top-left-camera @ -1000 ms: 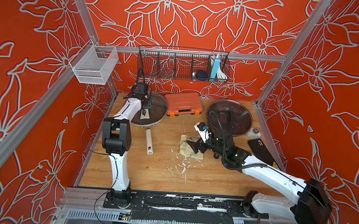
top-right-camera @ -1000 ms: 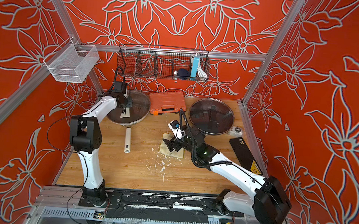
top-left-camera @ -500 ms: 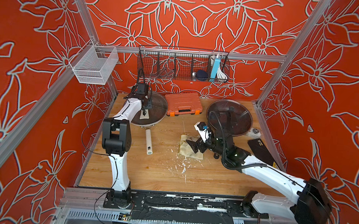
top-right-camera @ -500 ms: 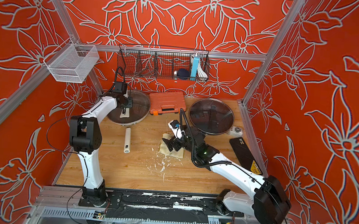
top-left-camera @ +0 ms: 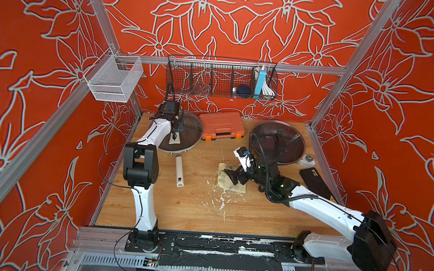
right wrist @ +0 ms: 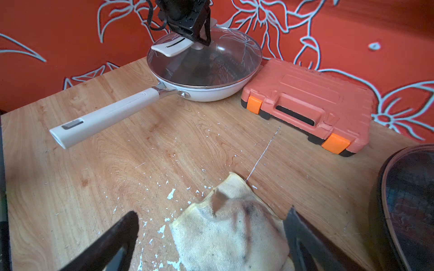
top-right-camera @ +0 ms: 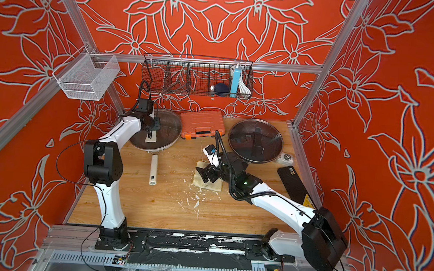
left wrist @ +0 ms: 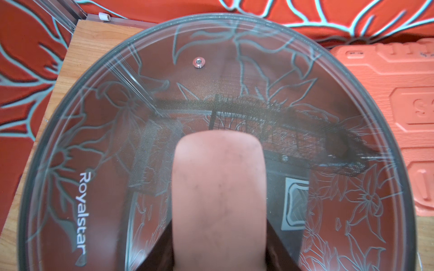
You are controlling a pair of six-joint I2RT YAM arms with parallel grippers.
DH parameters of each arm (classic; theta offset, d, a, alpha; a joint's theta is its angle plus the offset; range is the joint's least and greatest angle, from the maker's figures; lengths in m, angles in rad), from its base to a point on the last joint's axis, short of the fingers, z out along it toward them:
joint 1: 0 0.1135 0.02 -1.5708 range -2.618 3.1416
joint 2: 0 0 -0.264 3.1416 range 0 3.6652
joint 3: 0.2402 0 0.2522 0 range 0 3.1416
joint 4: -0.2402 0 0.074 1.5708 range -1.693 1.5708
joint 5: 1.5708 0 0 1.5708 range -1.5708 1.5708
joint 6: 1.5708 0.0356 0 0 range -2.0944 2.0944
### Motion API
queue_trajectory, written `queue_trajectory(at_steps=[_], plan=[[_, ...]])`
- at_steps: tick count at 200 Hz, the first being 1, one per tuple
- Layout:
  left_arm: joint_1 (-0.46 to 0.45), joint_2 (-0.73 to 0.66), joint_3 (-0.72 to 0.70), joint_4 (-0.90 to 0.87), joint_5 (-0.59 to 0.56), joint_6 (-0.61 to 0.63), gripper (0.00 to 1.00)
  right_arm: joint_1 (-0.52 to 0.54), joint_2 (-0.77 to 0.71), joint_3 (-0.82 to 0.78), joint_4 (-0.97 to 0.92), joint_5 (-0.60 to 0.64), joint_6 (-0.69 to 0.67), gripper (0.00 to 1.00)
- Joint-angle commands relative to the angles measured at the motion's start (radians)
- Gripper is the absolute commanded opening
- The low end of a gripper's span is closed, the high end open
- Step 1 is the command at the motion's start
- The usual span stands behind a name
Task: Wipe the pot lid with a cloth
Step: Pick up the pot lid from the cooking pot.
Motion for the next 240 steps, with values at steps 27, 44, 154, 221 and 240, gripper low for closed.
queue_trajectory(at_steps=[27, 44, 154, 221, 240], plan=[[0.008, -0.067, 0.051, -0.129, 0.011, -0.021, 0.00, 0.008, 0.022, 0.041, -0.008, 0.007, 0.049, 0.98], [0.008, -0.074, 0.051, -0.132, 0.013, -0.015, 0.00, 0.008, 0.025, 0.039, -0.002, 0.004, 0.042, 0.98], [0.010, -0.156, -0.058, -0.200, 0.007, 0.016, 0.00, 0.007, 0.012, 0.029, 0.003, 0.006, 0.038, 0.98], [0.012, -0.174, -0.168, -0.061, -0.003, 0.001, 0.00, 0.008, -0.005, 0.013, 0.011, 0.003, 0.032, 0.98], [0.012, -0.188, -0.179, -0.051, 0.003, -0.006, 0.00, 0.008, -0.008, 0.013, 0.008, 0.010, 0.027, 0.98]])
